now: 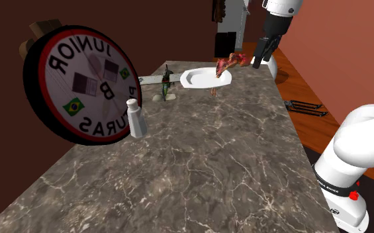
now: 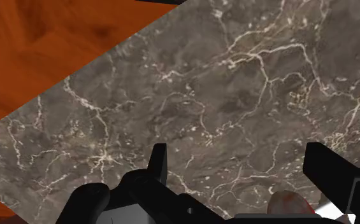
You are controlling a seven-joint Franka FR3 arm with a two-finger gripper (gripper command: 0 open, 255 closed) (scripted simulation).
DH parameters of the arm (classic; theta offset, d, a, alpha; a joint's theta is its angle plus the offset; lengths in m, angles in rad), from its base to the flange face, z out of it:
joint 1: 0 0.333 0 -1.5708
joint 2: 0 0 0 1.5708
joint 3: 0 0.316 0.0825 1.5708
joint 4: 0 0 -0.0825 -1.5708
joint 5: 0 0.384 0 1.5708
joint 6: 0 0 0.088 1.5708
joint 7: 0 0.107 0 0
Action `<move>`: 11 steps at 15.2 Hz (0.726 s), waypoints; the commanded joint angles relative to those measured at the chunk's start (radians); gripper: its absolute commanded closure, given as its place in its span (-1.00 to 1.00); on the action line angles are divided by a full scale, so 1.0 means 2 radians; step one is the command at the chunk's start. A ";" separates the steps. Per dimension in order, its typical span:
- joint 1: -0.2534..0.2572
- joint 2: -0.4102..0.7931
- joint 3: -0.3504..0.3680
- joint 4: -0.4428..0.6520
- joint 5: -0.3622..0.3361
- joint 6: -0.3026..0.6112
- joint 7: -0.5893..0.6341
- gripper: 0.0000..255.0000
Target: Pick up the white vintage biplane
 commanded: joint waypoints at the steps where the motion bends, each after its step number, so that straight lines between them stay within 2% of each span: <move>1: 0.000 0.000 0.000 0.000 0.000 0.000 0.000 -1.00; 11: 0.045 0.176 0.023 0.123 0.025 0.055 -0.045 -1.00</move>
